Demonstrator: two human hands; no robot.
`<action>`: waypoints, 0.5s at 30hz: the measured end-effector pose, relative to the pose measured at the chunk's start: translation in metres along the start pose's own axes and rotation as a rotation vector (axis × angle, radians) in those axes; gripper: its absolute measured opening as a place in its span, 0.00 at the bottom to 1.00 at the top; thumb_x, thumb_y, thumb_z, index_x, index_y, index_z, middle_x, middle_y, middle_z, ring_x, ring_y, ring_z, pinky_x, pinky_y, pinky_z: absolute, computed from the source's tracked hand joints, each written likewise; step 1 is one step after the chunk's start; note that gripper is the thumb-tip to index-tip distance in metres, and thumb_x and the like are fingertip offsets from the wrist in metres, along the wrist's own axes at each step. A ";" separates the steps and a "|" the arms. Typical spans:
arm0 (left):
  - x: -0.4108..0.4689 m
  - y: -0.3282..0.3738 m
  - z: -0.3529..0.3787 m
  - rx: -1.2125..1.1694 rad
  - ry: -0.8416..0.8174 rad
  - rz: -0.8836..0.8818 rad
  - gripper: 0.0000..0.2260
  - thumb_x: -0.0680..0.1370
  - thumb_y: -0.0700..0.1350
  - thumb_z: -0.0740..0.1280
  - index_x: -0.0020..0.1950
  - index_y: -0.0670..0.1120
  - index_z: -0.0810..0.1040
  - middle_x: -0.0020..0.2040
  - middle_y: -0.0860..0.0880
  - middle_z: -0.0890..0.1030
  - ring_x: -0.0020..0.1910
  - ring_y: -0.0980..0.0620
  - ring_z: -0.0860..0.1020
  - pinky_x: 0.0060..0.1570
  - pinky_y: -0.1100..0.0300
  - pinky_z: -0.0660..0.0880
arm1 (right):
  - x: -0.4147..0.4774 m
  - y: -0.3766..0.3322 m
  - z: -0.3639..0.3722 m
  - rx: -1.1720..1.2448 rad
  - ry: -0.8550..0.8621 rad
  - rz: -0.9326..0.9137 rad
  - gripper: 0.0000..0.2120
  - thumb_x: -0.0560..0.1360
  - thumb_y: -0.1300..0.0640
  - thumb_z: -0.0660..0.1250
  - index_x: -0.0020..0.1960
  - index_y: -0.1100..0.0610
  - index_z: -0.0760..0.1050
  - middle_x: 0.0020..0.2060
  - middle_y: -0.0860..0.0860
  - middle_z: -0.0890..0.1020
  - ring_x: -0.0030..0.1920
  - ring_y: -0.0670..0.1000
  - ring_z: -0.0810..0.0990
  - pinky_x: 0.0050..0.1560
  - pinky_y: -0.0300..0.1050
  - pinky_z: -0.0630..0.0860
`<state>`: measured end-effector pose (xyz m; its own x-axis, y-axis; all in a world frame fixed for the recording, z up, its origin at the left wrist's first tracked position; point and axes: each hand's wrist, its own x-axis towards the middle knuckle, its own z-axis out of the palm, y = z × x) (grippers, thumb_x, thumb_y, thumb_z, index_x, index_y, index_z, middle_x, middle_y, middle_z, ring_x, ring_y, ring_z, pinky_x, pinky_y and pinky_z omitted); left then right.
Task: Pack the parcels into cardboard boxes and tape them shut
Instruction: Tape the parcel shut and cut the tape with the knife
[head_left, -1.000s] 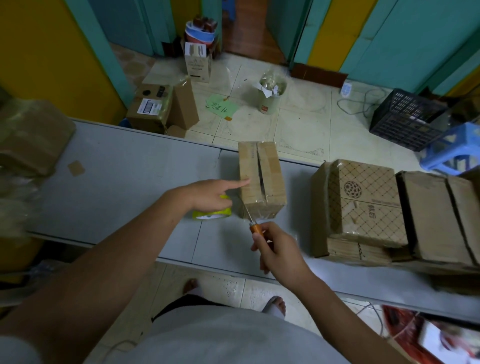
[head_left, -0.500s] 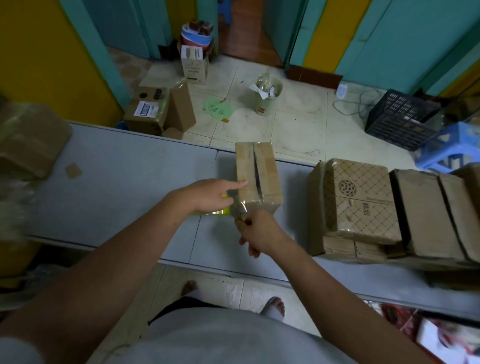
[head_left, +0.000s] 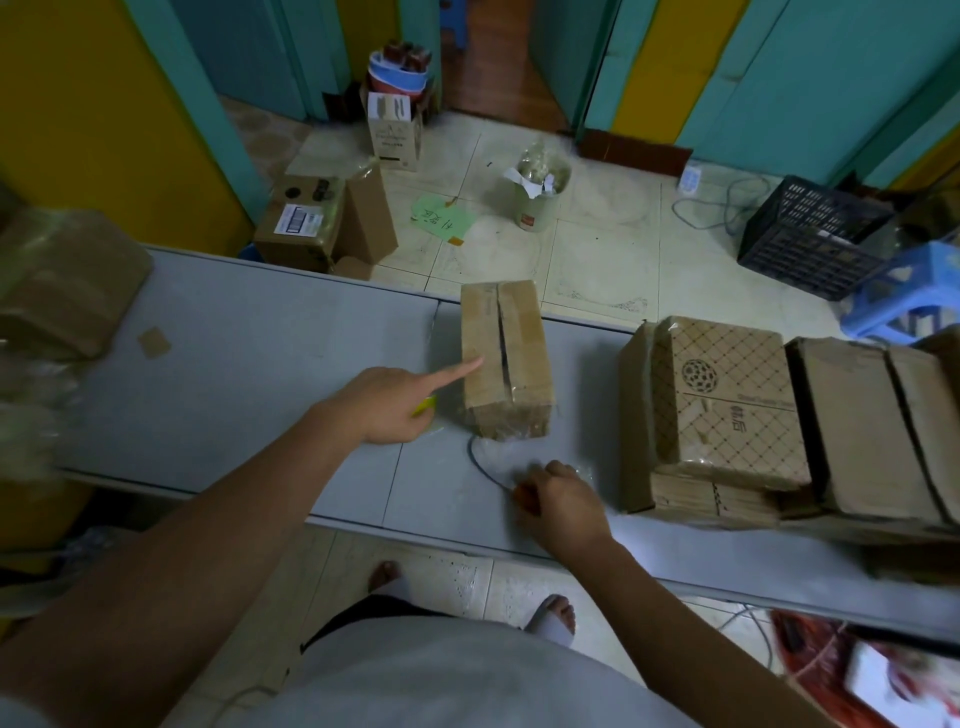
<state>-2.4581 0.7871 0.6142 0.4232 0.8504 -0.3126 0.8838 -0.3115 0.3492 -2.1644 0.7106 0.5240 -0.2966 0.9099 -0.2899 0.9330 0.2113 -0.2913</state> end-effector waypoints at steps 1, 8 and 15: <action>-0.004 -0.002 0.005 -0.015 0.025 -0.003 0.41 0.84 0.47 0.62 0.78 0.75 0.35 0.32 0.46 0.76 0.30 0.47 0.76 0.31 0.52 0.74 | -0.001 0.000 -0.003 0.033 0.023 -0.017 0.14 0.78 0.44 0.70 0.54 0.54 0.81 0.49 0.54 0.79 0.50 0.57 0.79 0.47 0.48 0.73; -0.006 0.003 0.020 -0.045 0.108 -0.005 0.41 0.84 0.47 0.63 0.79 0.74 0.35 0.33 0.48 0.75 0.30 0.50 0.75 0.31 0.55 0.72 | -0.007 -0.019 -0.083 0.437 0.521 -0.102 0.04 0.80 0.59 0.70 0.53 0.54 0.82 0.46 0.47 0.78 0.47 0.46 0.78 0.49 0.40 0.76; 0.004 0.006 0.022 -0.064 0.194 -0.042 0.45 0.84 0.48 0.66 0.80 0.69 0.31 0.33 0.49 0.77 0.29 0.51 0.76 0.32 0.53 0.74 | 0.044 -0.014 -0.113 0.296 0.248 -0.079 0.16 0.82 0.59 0.62 0.67 0.52 0.77 0.62 0.47 0.77 0.62 0.51 0.73 0.65 0.58 0.75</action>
<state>-2.4465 0.7790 0.5956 0.3340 0.9299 -0.1540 0.8829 -0.2515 0.3965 -2.1674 0.7875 0.6185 -0.2733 0.9612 -0.0375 0.7991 0.2051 -0.5651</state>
